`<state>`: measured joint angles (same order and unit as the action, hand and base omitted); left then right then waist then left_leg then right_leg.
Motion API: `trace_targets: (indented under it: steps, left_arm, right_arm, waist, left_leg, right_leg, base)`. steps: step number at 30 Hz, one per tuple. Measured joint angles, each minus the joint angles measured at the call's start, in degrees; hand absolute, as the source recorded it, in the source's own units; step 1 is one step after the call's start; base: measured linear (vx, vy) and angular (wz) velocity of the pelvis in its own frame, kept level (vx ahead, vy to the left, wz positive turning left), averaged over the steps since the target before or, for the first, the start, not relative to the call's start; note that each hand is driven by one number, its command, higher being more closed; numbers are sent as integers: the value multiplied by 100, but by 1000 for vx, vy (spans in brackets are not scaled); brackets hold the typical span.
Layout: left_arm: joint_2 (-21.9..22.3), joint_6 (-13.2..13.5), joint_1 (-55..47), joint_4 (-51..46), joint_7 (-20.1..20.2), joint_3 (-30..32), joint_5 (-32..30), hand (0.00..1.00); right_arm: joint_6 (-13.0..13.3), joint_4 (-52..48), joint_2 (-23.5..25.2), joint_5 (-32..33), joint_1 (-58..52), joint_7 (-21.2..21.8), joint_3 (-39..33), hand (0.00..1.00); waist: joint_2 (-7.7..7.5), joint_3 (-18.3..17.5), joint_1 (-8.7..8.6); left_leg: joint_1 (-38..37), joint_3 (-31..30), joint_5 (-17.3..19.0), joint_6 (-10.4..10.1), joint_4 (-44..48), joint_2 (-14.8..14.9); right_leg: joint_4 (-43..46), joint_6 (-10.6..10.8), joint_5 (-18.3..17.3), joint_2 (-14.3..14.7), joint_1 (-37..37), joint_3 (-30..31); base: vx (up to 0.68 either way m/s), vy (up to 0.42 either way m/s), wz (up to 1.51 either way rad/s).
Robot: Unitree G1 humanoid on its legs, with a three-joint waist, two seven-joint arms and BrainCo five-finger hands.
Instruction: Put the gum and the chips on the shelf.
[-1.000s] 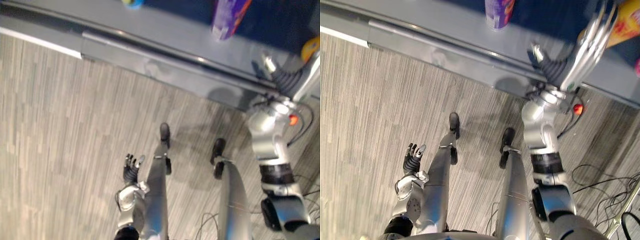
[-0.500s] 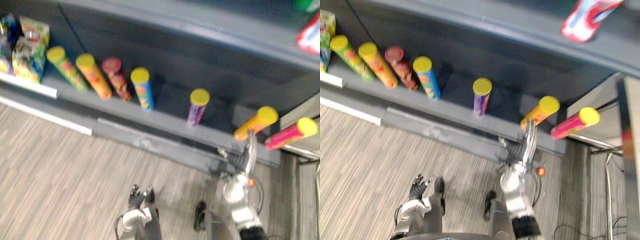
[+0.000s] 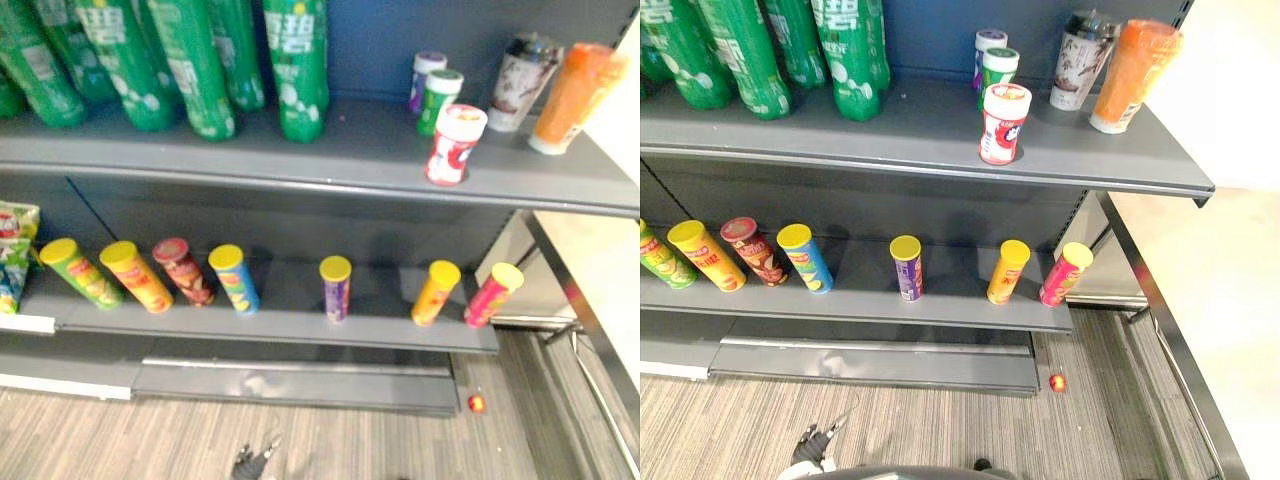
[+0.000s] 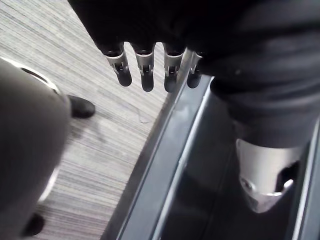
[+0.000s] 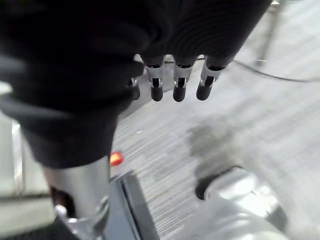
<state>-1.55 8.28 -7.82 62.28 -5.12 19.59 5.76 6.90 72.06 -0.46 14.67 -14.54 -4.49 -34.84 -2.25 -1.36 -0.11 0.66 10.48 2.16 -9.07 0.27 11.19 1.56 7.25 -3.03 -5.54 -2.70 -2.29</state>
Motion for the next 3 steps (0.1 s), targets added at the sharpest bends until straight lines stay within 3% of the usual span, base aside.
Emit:
trace_targets:
  steps: [1,3]
  left_arm:
    - [-24,-23,-31,41,110,58,-82,0]
    - [-93,-128,-29,84,273,70,-218,0]
  right_arm:
    - [-273,188,65,373,31,95,-603,0]
    - [-547,242,127,439,62,240,-748,0]
  waist:
    - [35,-77,2]
    - [20,-112,-17]
  left_leg:
    - [-3,5,-1,2,-45,-42]
    - [-81,28,3,-2,-119,-95]
  right_leg:
    - [-88,22,52,-35,7,7]
    - [-195,33,111,-60,40,82]
  base:
    - [31,59,-6]
    - [22,44,-15]
